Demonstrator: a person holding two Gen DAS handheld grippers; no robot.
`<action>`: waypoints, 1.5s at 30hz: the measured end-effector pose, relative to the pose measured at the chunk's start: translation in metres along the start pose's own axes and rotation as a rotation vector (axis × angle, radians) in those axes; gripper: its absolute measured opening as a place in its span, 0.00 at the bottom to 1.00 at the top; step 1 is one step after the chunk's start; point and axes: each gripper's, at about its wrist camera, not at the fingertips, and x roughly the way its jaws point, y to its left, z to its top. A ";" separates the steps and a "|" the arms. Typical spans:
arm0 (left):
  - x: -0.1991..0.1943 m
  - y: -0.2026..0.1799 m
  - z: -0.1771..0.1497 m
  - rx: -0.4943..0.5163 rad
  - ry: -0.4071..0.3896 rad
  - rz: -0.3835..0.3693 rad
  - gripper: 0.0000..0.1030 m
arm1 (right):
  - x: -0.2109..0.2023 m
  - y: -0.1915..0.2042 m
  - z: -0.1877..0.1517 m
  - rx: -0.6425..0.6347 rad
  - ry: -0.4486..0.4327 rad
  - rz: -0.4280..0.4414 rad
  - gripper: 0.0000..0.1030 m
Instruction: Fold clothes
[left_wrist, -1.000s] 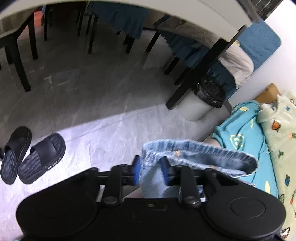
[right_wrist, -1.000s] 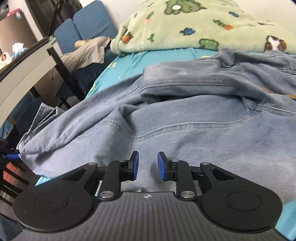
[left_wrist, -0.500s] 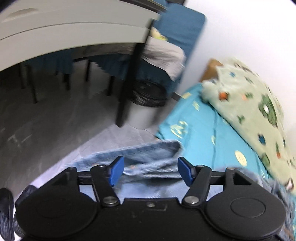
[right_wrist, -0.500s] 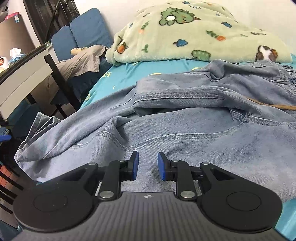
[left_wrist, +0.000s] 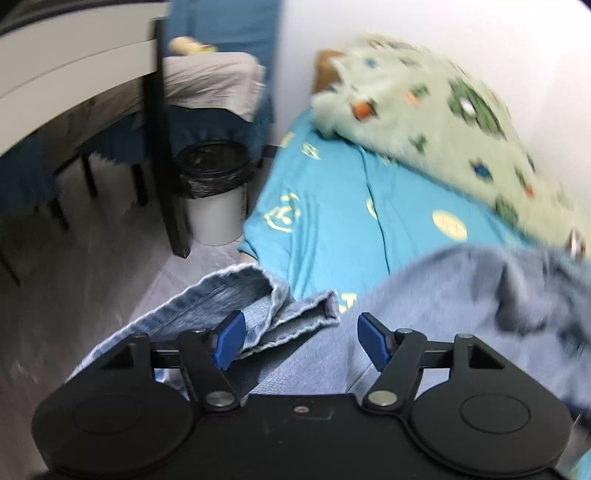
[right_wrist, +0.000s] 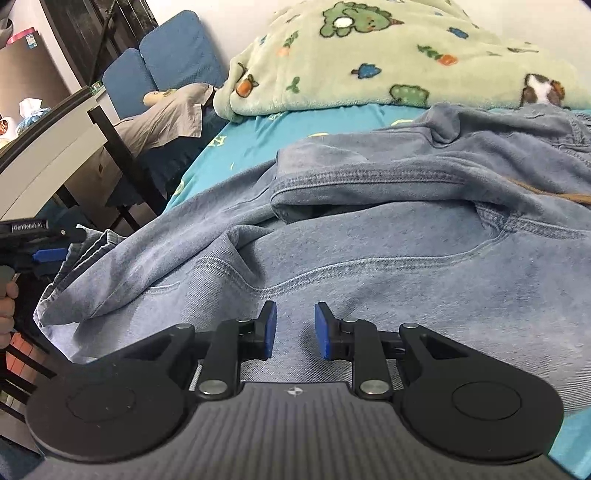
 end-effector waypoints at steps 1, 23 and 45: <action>0.006 -0.002 -0.001 0.025 0.013 0.024 0.62 | 0.002 0.001 0.000 -0.002 0.004 0.001 0.24; 0.068 0.136 -0.025 -0.540 -0.021 0.214 0.62 | 0.024 0.011 -0.007 -0.034 0.070 0.014 0.24; 0.010 0.055 -0.032 -0.120 -0.067 0.025 0.54 | 0.023 0.013 -0.006 -0.052 0.065 0.007 0.24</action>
